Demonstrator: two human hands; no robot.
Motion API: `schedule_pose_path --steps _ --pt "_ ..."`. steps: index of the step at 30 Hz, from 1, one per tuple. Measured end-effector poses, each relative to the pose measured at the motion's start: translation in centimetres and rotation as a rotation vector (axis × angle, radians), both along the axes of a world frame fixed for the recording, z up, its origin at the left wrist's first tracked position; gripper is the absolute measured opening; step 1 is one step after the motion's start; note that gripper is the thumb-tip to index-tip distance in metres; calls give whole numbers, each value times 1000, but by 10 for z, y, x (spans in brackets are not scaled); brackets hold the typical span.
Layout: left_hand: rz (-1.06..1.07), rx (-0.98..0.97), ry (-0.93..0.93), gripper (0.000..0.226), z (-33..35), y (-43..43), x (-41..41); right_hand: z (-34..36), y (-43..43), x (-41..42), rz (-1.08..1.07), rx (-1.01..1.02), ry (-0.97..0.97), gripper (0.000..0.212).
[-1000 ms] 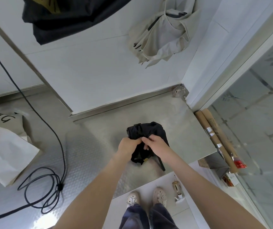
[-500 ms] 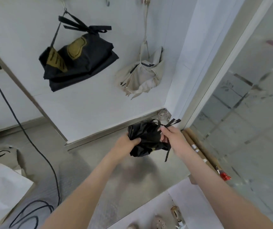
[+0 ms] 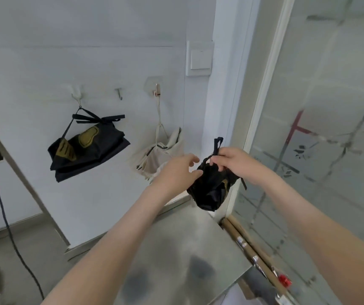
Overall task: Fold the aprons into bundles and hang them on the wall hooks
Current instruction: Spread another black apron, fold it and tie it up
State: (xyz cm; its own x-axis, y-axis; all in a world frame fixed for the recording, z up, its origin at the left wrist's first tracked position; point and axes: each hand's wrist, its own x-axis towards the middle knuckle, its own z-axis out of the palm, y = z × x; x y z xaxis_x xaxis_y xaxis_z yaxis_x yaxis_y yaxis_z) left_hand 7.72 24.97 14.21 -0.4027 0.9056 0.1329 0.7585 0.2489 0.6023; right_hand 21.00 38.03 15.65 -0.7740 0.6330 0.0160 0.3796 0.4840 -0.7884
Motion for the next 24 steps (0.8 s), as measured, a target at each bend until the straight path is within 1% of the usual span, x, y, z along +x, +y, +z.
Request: schedule_pose_path --steps 2,3,5,7,9,11,14,17,18,22,24 --pt "-48 33 40 42 20 24 6 17 11 0 45 44 14 23" --pt "-56 37 76 40 31 38 9 27 18 0 59 74 20 23" --pt "-52 8 140 25 52 60 13 45 33 -2 76 130 38 19" --pt "-19 0 84 13 71 81 13 63 49 -5 88 175 65 18" --pt "18 18 -7 17 84 93 8 76 63 -12 102 186 86 18" --pt "60 27 -48 18 95 100 0 87 75 -21 131 201 99 15" --pt "134 96 -139 18 110 102 -11 102 86 -39 153 251 87 15" --pt "213 161 -185 22 123 102 -23 114 90 -61 170 237 103 16" --pt "243 166 -160 22 127 101 -29 119 88 -70 181 239 106 17" --pt "296 139 73 22 140 84 -54 131 75 -97 228 260 111 19" --pt "282 94 114 21 147 73 -64 134 70 -106 260 240 124 19"
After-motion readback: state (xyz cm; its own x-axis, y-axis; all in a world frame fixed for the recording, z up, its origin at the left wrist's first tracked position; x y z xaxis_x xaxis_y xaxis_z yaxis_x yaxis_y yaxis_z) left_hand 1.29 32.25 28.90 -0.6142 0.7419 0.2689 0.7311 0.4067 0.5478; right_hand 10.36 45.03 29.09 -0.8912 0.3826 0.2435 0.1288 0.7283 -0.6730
